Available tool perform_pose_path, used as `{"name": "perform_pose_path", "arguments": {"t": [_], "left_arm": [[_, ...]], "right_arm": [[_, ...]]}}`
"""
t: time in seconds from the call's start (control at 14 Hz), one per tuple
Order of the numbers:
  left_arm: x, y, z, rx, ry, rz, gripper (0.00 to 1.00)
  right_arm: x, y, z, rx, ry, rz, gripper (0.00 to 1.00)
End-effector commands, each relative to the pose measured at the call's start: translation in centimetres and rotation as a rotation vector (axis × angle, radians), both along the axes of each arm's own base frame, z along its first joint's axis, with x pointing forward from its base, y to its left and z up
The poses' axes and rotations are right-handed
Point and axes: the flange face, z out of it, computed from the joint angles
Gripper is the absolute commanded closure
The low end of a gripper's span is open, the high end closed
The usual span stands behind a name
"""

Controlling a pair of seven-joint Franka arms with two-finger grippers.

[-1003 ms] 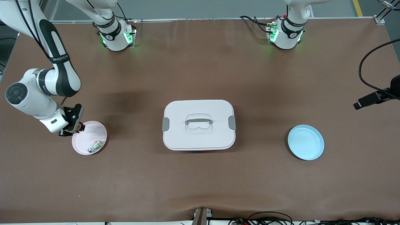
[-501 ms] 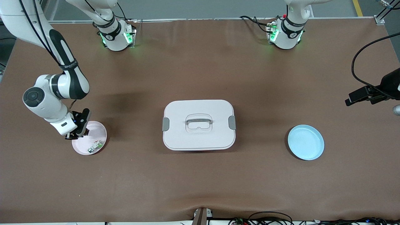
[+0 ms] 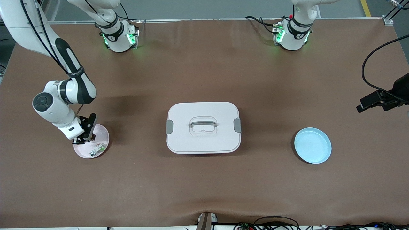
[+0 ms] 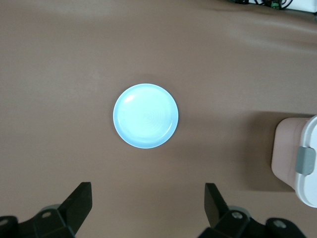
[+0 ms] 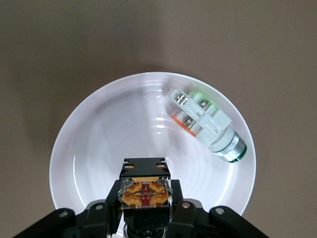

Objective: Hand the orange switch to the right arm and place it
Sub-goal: 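Lower the switch onto the pink plate and open the right gripper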

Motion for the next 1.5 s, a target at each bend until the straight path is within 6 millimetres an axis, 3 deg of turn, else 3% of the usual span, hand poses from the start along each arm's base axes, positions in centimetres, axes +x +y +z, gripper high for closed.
{"name": "perform_pose_path", "arguments": {"t": [0.0, 0.29, 0.5, 0.79, 0.86, 0.93, 1.22, 1.43], "left_arm": [[-0.2, -0.6, -0.3, 0.038, -0.005, -0.038, 0.0], [-0.2, -2.1, -0.5, 0.033, -0.003, -0.062, 0.0], [-0.6, -4.4, -1.1, 0.036, 0.011, -0.095, 0.0], [-2.0, -4.9, -0.5, 0.041, 0.008, -0.097, 0.0], [-2.6, -4.9, -0.4, 0.042, 0.001, -0.096, 0.0], [-3.5, -4.7, -0.5, 0.044, 0.001, -0.094, 0.0], [-7.5, -4.0, -1.8, 0.051, -0.04, -0.074, 0.0], [-7.7, -3.8, -1.8, 0.052, -0.057, -0.07, 0.0]], "right_arm": [[-0.2, -0.3, -0.8, -0.02, -0.008, 0.01, 1.0], [-0.3, -0.4, -1.8, -0.028, -0.007, 0.027, 1.0], [-0.4, -0.3, -2.1, -0.027, -0.001, 0.027, 1.0], [-0.4, -0.6, -2.1, -0.027, -0.004, 0.022, 1.0], [-0.3, -0.8, -2.0, -0.028, -0.004, 0.019, 0.15], [-0.2, -1.2, -1.8, -0.029, -0.006, 0.013, 0.0], [-0.1, -1.4, -1.3, -0.033, -0.006, 0.008, 0.0], [0.1, -2.0, 1.6, -0.046, 0.049, -0.039, 0.0]]}}
